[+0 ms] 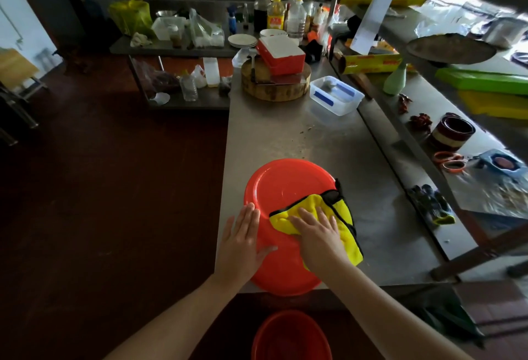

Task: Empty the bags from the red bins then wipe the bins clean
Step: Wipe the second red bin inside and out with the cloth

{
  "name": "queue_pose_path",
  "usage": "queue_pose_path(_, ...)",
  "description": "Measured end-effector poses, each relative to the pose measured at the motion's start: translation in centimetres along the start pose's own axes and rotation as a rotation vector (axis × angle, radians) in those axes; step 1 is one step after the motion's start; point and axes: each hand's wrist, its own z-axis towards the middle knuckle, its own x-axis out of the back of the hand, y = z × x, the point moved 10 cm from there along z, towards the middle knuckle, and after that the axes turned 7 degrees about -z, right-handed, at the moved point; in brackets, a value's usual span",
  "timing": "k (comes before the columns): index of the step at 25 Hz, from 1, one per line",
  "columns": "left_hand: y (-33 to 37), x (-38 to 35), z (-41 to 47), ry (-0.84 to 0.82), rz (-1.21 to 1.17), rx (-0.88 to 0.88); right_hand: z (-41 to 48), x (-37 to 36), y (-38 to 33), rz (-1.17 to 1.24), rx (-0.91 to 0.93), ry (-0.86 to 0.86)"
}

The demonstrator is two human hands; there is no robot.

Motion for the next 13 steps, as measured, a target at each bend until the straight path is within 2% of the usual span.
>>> queue_pose_path(5,-0.1,-0.5,0.4,0.011,-0.084,-0.044,3.1,0.5,-3.8,-0.098,0.029,-0.081)
queue_pose_path(13,0.1,0.2,0.6,0.099,-0.096,-0.1,13.1,2.3,-5.3,-0.142,-0.07,-0.066)
